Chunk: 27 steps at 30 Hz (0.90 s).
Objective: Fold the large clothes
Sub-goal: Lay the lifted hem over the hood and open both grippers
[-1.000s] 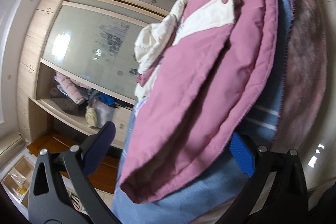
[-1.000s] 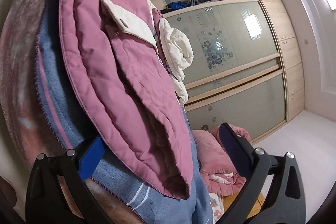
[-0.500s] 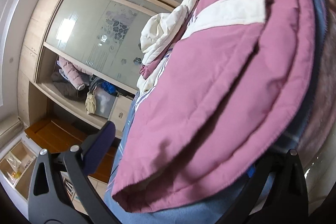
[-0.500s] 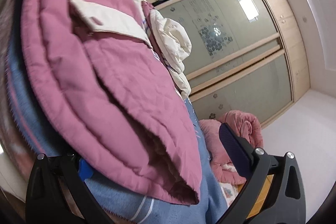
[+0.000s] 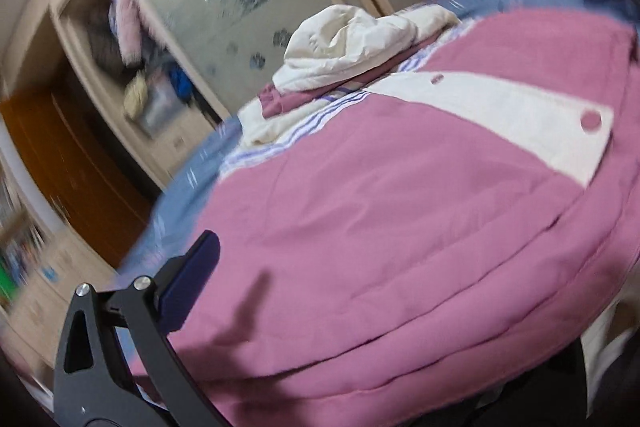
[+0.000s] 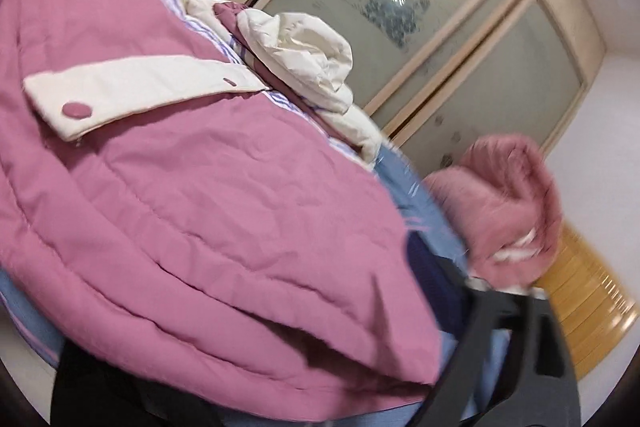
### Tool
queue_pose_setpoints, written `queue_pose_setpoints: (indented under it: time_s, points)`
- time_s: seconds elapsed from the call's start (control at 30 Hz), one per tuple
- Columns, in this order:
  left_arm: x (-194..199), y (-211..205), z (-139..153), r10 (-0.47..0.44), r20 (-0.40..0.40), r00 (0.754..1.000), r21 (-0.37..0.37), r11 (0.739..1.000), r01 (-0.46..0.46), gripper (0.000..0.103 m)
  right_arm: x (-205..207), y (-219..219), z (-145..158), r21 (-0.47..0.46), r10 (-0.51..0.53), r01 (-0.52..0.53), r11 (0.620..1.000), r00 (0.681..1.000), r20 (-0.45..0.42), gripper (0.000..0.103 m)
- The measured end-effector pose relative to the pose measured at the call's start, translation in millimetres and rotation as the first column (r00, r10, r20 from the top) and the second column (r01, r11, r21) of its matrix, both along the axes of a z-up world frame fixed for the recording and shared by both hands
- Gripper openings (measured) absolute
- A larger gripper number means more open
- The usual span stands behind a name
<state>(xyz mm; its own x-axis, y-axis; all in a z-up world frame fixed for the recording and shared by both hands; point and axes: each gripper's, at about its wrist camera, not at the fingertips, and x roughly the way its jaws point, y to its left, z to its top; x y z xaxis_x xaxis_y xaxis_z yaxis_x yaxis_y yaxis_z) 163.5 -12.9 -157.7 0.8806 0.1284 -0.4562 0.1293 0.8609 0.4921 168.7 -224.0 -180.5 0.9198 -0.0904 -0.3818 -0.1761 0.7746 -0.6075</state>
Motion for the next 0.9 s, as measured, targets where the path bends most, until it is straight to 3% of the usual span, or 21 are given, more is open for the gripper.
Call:
queue_pose_setpoints:
  time_s: [0.03, 0.1, 0.23, 0.33, 0.47, 0.6, 0.7, 0.8, 0.87, 0.9]
  points:
    - [2, 3, 1, 0.005, -0.014, 1.0, -0.033, 0.999, -0.006, 0.101, 4, -2, 1, 0.034, -0.002, 0.003, 0.999, 1.0, -0.029, 0.058]
    - [6, 8, 2, 0.011, -0.054, 0.998, -0.117, 0.993, -0.018, 0.096, 9, -2, 0, 0.085, -0.008, 0.015, 0.996, 0.996, -0.085, 0.047]
    - [10, 9, -5, 0.029, -0.108, 0.994, -0.166, 0.985, -0.047, 0.07, 13, -1, 0, 0.14, -0.04, 0.058, 0.988, 0.991, -0.131, 0.032]
    - [13, 9, -9, 0.052, -0.132, 0.99, -0.188, 0.979, -0.077, 0.061, 21, -4, 3, 0.204, -0.065, 0.101, 0.974, 0.982, -0.176, 0.025]
    - [19, 18, -10, 0.08, -0.19, 0.979, -0.265, 0.956, -0.13, 0.06, 27, -5, 4, 0.243, -0.089, 0.142, 0.96, 0.972, -0.216, 0.024]
    - [23, 16, -6, 0.114, -0.237, 0.965, -0.249, 0.953, -0.174, 0.06, 33, -8, 5, 0.298, -0.115, 0.192, 0.935, 0.96, -0.256, 0.024]
    - [18, 19, -17, 0.104, -0.202, 0.974, -0.27, 0.95, -0.158, 0.062, 30, -11, -2, 0.35, -0.133, 0.214, 0.912, 0.961, -0.241, 0.025]
    - [4, 20, -35, 0.091, -0.107, 0.99, -0.263, 0.958, -0.117, 0.062, 16, -8, -18, 0.372, -0.161, 0.207, 0.905, 0.975, -0.15, 0.025]
    - [8, 9, -27, 0.116, -0.118, 0.986, -0.211, 0.968, -0.139, 0.059, 14, -7, -20, 0.377, -0.18, 0.218, 0.9, 0.974, -0.134, 0.025]
    - [7, 11, -21, 0.11, -0.121, 0.987, -0.232, 0.963, -0.136, 0.059, 18, -9, -15, 0.407, -0.189, 0.238, 0.882, 0.969, -0.158, 0.025]
